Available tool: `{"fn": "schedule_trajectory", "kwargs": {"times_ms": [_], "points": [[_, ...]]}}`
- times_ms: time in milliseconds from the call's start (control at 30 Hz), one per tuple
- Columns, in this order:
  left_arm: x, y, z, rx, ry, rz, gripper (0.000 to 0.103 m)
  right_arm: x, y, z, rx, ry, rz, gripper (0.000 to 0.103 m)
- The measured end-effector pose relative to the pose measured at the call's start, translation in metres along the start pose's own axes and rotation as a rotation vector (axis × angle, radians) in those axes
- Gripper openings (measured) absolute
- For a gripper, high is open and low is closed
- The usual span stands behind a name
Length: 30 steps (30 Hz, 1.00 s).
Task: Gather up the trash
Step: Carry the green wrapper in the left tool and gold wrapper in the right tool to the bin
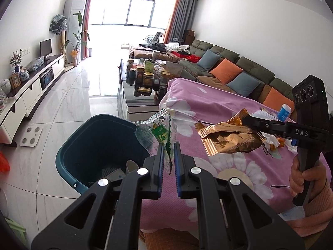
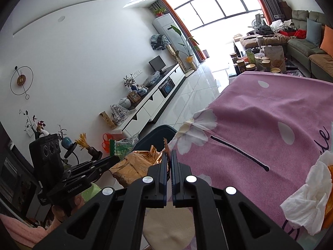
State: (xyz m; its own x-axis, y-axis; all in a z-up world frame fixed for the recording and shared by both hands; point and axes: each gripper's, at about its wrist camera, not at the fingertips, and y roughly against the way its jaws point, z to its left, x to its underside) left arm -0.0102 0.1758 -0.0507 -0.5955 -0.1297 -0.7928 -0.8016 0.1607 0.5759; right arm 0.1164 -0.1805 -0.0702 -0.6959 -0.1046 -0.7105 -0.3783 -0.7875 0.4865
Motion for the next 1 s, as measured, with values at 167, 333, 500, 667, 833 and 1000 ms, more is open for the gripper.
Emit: {"fn": "schedule_trajectory", "kwargs": {"times_ms": [167, 333, 500, 667, 833, 1000], "points": [[-0.001, -0.001, 0.009, -0.025, 0.015, 0.0, 0.01, -0.009, -0.013, 0.01, -0.01, 0.024, 0.005, 0.003], [-0.001, -0.003, 0.018, -0.047, 0.03, 0.003, 0.01, -0.015, -0.028, 0.019, -0.018, 0.038, 0.017, 0.003], [0.0, -0.007, 0.027, -0.063, 0.045, 0.012, 0.01, -0.019, -0.043, 0.026, -0.023, 0.055, 0.033, 0.003], [0.002, -0.008, 0.036, -0.078, 0.057, 0.018, 0.01, -0.024, -0.054, 0.03, -0.023, 0.064, 0.046, 0.003], [0.004, -0.012, 0.044, -0.094, 0.07, 0.028, 0.01, -0.029, -0.065, 0.031, -0.018, 0.063, 0.056, 0.003], [0.007, -0.019, 0.051, -0.111, 0.091, 0.04, 0.01, -0.031, -0.077, 0.036, -0.011, 0.07, 0.068, 0.003]]}}
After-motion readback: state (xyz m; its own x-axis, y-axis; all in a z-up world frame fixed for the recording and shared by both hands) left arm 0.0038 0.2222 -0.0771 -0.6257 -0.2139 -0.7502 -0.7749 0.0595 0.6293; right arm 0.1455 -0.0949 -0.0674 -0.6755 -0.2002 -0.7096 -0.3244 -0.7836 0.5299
